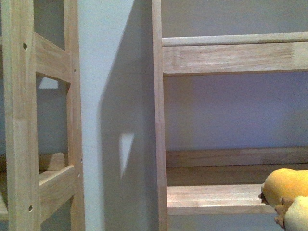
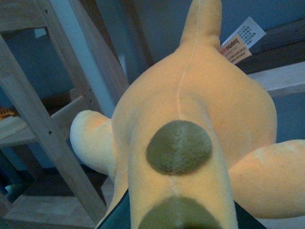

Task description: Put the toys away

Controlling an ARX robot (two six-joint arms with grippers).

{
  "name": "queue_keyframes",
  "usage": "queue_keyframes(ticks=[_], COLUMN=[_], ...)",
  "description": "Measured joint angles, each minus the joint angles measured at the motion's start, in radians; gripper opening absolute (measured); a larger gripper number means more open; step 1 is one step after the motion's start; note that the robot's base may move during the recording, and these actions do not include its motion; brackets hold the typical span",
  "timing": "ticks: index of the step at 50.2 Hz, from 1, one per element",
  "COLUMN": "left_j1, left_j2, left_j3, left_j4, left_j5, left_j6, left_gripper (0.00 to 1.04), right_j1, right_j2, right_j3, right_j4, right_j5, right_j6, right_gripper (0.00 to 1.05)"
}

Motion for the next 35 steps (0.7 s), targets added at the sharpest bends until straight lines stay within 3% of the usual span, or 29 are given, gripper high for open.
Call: queue_keyframes(ticks=[21,27,35], left_j1=[0.000,0.000,0.000], left_j2=[0.000,0.000,0.000], left_j3=[0.000,0.000,0.000], left_j4=[0.000,0.000,0.000], left_j5=[0.000,0.000,0.000], left_j6=[0.000,0.000,0.000], left_gripper=[0.99,0.99,0.99], right_j1=[0.000,-0.022,-0.058], right_j2=[0.001,0.044,0.169], right_j3=[0.000,0.074,0.285], right_j4=[-0.001,-0.130,-0.077], right_j5=[-0.001,-0.047,-0.059], right_j6=[-0.003,-0.134,-0.302], right_gripper=[0.19,0.19,0.19])
